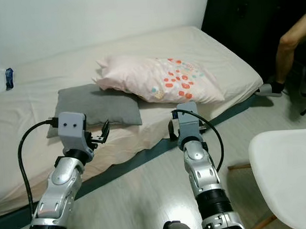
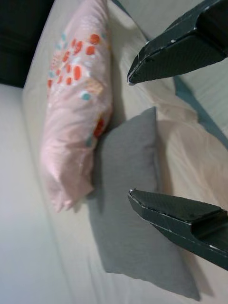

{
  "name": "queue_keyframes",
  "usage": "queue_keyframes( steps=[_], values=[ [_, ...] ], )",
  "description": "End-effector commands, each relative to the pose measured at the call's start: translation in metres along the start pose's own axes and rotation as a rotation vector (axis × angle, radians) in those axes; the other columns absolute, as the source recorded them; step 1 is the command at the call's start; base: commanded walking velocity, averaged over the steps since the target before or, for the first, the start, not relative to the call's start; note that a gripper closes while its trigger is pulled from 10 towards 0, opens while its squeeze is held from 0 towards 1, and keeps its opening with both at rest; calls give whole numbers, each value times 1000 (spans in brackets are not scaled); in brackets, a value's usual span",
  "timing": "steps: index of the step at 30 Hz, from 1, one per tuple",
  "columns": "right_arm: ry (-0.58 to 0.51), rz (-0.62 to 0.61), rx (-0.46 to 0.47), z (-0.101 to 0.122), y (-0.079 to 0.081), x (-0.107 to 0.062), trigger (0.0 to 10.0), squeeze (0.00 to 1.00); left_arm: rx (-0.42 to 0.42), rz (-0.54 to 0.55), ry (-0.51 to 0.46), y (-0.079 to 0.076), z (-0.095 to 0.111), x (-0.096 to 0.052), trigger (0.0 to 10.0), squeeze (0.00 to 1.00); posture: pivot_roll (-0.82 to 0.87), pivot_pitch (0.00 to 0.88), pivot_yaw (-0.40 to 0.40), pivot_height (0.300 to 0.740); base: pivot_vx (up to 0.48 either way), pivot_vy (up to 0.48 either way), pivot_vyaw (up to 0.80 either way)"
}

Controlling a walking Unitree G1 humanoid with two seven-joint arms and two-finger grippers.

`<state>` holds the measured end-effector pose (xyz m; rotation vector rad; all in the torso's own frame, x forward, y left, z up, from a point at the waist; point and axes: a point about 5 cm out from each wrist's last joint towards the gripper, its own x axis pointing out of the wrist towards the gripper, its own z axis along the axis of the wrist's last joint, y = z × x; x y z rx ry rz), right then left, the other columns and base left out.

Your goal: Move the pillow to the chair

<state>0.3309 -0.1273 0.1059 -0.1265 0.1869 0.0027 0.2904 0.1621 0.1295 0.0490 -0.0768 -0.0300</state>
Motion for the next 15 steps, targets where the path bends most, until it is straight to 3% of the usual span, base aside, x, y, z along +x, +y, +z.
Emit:
queue_keyframes(
  steps=[1, 15],
  values=[
    [21, -9, -1, -6, -2, 0, 10000, 0, -2, -1, 4, 1, -3, -2, 10000, 0, 19, 132, -29, 731, 292, 0, 0],
    [20, -8, -7, -5, -5, 2, 10000, 0, -20, -1, -4, -1, -2, 1, 10000, 0, 16, 136, -39, 731, 323, 0, 0]
  ],
)
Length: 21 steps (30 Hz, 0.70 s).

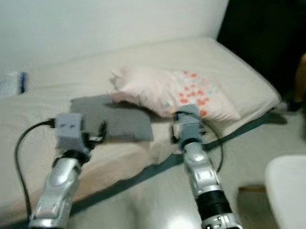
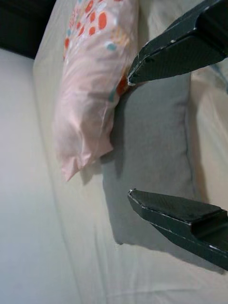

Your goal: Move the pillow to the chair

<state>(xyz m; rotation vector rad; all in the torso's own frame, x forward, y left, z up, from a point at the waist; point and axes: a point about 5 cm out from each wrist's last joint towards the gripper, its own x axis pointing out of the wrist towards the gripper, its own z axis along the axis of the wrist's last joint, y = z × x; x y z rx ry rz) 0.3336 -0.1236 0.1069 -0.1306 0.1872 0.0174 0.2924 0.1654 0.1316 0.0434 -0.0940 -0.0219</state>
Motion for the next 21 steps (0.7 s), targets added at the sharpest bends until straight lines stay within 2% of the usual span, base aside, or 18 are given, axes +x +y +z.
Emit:
queue_keyframes(
  steps=[1, 21],
  values=[
    [21, -23, -1, -7, -8, 0, 10000, 0, -16, -10, 14, -4, -4, -1, 10000, 0, 16, 136, -39, 731, 334, 0, 0],
    [24, -22, 4, -6, -9, 0, 10000, 0, -25, 5, 16, -3, -4, 0, 10000, 0, 15, 158, -36, 731, 327, 0, 0]
  ],
)
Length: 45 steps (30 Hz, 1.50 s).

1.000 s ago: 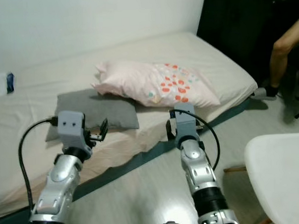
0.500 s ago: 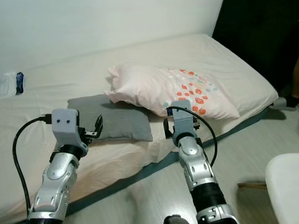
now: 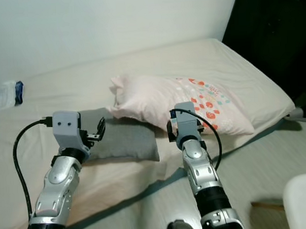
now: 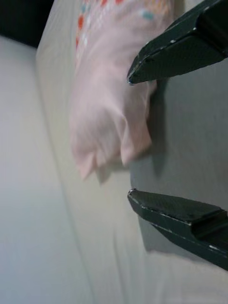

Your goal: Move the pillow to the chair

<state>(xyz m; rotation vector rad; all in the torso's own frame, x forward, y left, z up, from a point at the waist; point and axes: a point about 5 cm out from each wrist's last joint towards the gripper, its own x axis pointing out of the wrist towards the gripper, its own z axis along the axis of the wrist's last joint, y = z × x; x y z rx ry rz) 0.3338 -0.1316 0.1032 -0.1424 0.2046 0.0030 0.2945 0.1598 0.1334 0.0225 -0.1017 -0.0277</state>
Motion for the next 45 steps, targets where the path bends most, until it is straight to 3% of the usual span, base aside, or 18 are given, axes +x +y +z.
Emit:
queue_keyframes(
  steps=[1, 19, 35, 45],
  values=[
    [6, -8, 14, -1, -1, 0, 10000, 0, -4, 10, 24, 3, -6, -3, 10000, 0, 15, 158, -36, 731, 319, 0, 0],
    [7, -10, 24, -1, -1, 0, 10000, 0, -4, 20, 30, 5, -6, -2, 10000, 0, 18, 155, -34, 731, 316, 0, 0],
    [17, 13, -36, -1, 4, 1, 10000, 0, -2, 35, 26, 7, -5, -1, 10000, 0, 22, 155, -34, 731, 0, 0, 0],
    [17, 19, -46, -1, 5, 1, 10000, 0, -2, 34, 25, 7, -5, -2, 10000, 0, 22, 155, -33, 731, 0, 0, 655]
  ],
)
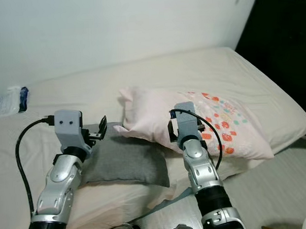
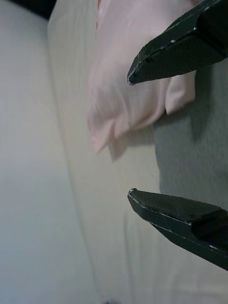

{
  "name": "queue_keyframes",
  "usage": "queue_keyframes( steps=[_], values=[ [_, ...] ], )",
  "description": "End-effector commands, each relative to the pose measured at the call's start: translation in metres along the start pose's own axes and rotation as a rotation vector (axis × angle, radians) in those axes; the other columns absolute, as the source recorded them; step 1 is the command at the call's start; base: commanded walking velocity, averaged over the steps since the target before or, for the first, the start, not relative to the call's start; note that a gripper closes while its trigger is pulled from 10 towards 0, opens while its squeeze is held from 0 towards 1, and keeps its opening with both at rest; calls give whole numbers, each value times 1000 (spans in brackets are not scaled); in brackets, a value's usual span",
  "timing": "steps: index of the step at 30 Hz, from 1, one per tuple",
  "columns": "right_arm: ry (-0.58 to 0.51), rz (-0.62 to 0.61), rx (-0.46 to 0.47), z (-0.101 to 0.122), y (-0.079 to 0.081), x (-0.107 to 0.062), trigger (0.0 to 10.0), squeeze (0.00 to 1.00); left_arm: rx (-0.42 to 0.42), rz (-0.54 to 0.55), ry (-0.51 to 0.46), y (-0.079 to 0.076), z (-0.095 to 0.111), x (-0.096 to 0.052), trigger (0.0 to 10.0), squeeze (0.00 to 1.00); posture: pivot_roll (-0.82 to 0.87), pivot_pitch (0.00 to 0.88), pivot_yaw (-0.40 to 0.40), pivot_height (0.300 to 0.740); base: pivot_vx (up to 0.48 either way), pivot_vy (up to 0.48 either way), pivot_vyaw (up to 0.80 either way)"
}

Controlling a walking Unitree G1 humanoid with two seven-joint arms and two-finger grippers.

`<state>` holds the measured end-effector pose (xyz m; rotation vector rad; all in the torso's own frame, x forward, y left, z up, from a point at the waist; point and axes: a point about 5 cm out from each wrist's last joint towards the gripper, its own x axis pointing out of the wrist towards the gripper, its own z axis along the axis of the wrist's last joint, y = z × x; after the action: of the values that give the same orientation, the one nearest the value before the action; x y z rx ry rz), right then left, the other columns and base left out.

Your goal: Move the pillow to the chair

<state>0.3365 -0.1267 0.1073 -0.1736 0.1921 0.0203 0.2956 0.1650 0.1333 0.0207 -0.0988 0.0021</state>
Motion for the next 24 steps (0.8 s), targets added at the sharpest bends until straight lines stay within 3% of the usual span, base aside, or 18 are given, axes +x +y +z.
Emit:
queue_keyframes(
  steps=[1, 23, 24],
  values=[
    [30, 7, -12, -6, 1, -1, 10000, 0, -1, 3, 22, 2, -5, -3, 10000, 0, 23, 155, -33, 731, 0, 0, 800],
    [35, 15, 2, -7, 3, -2, 10000, 0, 3, -10, 24, 1, -5, -4, 10000, 0, 27, 157, -30, 731, 0, 0, 800],
    [31, 10, 37, -7, 2, -2, 10000, 0, 4, -13, 26, 1, -5, -4, 10000, 0, 28, 157, -30, 731, 0, 0, 0]
  ],
)
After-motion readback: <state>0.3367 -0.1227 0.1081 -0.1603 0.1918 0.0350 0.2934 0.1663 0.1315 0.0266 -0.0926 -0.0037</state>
